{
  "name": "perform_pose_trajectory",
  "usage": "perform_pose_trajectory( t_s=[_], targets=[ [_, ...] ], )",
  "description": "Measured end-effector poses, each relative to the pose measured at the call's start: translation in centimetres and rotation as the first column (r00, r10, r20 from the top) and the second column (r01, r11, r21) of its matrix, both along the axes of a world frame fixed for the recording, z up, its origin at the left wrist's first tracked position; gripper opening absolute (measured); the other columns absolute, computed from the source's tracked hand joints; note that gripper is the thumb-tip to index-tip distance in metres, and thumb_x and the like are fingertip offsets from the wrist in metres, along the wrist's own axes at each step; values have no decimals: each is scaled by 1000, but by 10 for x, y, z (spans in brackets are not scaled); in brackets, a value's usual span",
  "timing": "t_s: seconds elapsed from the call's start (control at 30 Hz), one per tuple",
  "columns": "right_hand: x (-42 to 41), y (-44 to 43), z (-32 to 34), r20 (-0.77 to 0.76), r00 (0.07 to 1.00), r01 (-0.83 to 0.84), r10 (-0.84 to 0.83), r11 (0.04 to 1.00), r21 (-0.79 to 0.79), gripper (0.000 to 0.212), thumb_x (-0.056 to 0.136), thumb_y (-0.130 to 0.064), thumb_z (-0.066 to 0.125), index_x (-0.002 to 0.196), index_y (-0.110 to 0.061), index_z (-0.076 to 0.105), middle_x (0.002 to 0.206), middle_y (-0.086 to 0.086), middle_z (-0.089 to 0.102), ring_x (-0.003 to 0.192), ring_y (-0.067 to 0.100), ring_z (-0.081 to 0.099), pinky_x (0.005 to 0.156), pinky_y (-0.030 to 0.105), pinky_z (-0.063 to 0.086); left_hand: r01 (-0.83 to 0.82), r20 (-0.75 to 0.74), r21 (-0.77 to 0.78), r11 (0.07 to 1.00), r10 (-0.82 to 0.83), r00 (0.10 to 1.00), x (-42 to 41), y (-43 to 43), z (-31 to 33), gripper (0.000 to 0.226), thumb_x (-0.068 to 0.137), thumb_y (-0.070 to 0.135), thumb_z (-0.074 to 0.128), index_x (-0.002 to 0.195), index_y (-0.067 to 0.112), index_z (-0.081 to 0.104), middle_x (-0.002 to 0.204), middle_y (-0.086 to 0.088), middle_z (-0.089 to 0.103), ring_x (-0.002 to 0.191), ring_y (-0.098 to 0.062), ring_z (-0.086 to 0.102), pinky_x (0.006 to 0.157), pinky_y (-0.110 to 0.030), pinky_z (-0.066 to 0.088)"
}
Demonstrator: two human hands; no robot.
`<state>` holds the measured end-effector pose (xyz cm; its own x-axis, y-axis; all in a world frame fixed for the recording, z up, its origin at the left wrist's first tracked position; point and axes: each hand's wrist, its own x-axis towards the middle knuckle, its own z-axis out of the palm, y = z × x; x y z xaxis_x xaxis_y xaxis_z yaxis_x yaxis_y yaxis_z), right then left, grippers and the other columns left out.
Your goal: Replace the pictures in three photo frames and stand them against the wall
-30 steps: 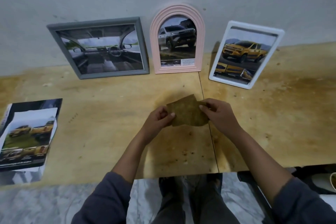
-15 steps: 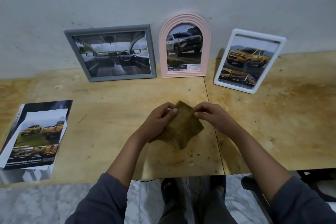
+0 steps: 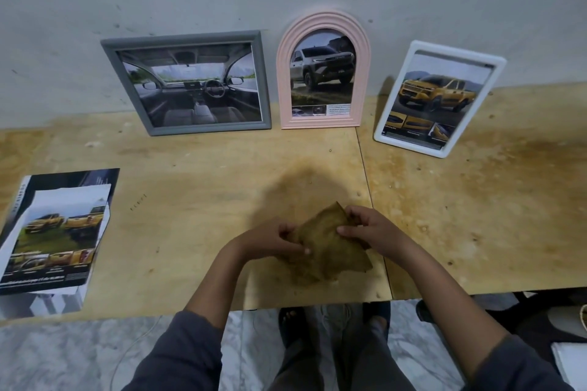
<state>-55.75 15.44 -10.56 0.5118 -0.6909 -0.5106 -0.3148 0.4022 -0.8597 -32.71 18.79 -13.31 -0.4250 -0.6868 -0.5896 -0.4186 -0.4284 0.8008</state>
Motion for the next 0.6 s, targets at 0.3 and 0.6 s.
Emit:
perform_pose_trajectory(
  t_s=[0.3,0.6],
  targets=[
    [-19,19,-33,-362,929,-80,73,997,-4,19,86,-14,63,72,-22,54,79,-2,60,74,14,59,55,19,46,-52,110,119,991,39,993,8,6,-18,19,79,9,70,98,10,65,78,2,66,70,-7,60,61,-18,46],
    [-3,-6,-50,-504,805,47,-313,881,-471,3,88,-17,57,86,-16,60,84,3,62,76,18,57,56,27,44,-382,169,-360,851,462,871,-8,-18,-32,24,84,14,65,107,13,58,97,1,58,89,-14,56,68,-8,44]
  ],
)
